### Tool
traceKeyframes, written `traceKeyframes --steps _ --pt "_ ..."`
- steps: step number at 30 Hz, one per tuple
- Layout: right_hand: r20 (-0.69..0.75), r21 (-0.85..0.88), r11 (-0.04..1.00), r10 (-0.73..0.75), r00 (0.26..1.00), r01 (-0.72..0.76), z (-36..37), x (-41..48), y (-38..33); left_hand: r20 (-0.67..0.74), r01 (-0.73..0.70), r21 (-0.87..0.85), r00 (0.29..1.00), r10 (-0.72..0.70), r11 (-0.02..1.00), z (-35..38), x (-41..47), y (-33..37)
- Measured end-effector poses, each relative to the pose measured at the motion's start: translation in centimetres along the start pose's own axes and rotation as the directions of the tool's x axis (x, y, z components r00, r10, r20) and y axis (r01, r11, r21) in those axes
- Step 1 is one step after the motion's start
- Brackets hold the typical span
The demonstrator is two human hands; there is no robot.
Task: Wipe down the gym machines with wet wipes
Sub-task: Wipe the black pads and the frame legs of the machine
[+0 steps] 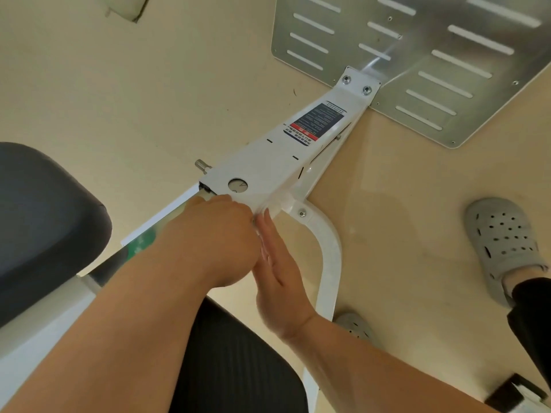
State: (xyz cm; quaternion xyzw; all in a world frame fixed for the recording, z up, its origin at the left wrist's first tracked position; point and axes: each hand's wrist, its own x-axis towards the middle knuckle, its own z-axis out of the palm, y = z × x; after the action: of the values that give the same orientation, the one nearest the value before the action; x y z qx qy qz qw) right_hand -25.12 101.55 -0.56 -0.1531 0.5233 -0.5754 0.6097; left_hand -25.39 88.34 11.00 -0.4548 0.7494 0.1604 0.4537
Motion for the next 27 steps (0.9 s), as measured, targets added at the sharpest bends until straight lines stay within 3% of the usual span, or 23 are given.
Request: traceKeyframes --steps 4,7,11,17,22,27 --pt "-0.157 -0.016 0.998 0.051 0.986 -0.054 -1.3 4.4 -0.8 -0.031 0.001 -0.019 1.0 -0.002 1.0 0.0 0.2 -0.1" --pt "-0.234 0.102 0.986 0.152 0.96 -0.131 -3.3 8.1 -1.4 -0.038 0.024 -0.043 0.999 -0.026 0.999 0.0 -0.1 0.0" --pt "-0.2 0.115 0.981 0.176 0.964 -0.155 -2.5 6.1 -2.5 -0.029 0.044 -0.025 0.999 -0.045 0.999 0.1 -0.2 0.4" --pt "-0.05 0.098 0.993 0.064 0.997 -0.059 1.7 0.9 -0.6 -0.065 -0.014 0.074 0.998 0.019 0.997 -0.7 -0.6 1.5" --pt "-0.222 0.055 0.985 0.169 0.96 -0.161 -1.6 6.7 -0.3 -0.02 0.04 -0.015 0.999 -0.04 0.999 -0.5 -0.2 0.7" --pt "-0.238 0.136 0.967 0.244 0.94 -0.216 -3.9 9.6 -1.5 -0.037 0.075 -0.051 0.996 -0.077 0.996 0.0 -0.5 0.4"
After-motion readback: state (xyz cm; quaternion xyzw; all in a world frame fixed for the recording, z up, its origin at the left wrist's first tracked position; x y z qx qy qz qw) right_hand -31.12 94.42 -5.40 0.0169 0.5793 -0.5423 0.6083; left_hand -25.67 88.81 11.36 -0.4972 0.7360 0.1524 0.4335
